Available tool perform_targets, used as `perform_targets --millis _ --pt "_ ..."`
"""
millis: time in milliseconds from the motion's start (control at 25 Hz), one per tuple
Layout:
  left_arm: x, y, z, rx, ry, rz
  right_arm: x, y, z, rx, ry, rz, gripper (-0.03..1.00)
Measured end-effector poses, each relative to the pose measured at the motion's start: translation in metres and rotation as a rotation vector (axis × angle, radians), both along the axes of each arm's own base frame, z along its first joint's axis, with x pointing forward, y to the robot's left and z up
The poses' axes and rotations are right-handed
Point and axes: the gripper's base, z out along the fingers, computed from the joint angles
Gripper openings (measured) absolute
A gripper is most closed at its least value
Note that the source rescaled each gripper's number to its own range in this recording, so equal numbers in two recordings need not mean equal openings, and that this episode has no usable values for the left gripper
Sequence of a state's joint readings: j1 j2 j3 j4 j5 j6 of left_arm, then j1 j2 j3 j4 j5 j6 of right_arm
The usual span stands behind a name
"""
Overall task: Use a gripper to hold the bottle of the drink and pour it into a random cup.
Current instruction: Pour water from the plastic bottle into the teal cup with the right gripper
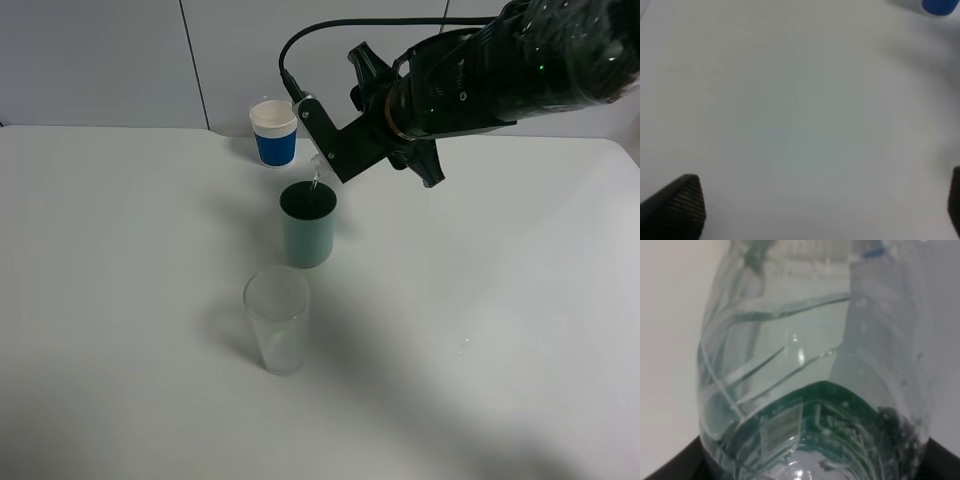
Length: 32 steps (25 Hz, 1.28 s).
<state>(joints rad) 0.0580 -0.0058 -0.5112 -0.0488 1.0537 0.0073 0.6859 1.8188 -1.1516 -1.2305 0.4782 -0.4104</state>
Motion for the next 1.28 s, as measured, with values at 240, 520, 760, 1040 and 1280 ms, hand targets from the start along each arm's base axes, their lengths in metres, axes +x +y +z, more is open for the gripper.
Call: perform_targets --millis 240,520,760,1040,1280 --pt "0.0 0.0 0.0 0.0 0.0 0.0 0.0001 0.0 0.0002 -0.004 -0.003 0.003 0.0" --pt "0.0 0.0 0.0 0.0 0.0 0.0 -0.0005 0.0026 0.0017 -0.048 -0.028 0.045 0.0" --pt "0.0 0.0 0.0 0.0 0.0 0.0 0.0001 0.0028 0.0025 -0.064 -0.042 0.06 0.0" --pt "0.0 0.0 0.0 0.0 0.0 0.0 0.0007 0.0036 0.0034 -0.078 -0.056 0.081 0.0" --pt "0.0 0.0 0.0 0.0 0.0 0.0 0.0021 0.0043 0.0055 -0.117 -0.088 0.116 0.0"
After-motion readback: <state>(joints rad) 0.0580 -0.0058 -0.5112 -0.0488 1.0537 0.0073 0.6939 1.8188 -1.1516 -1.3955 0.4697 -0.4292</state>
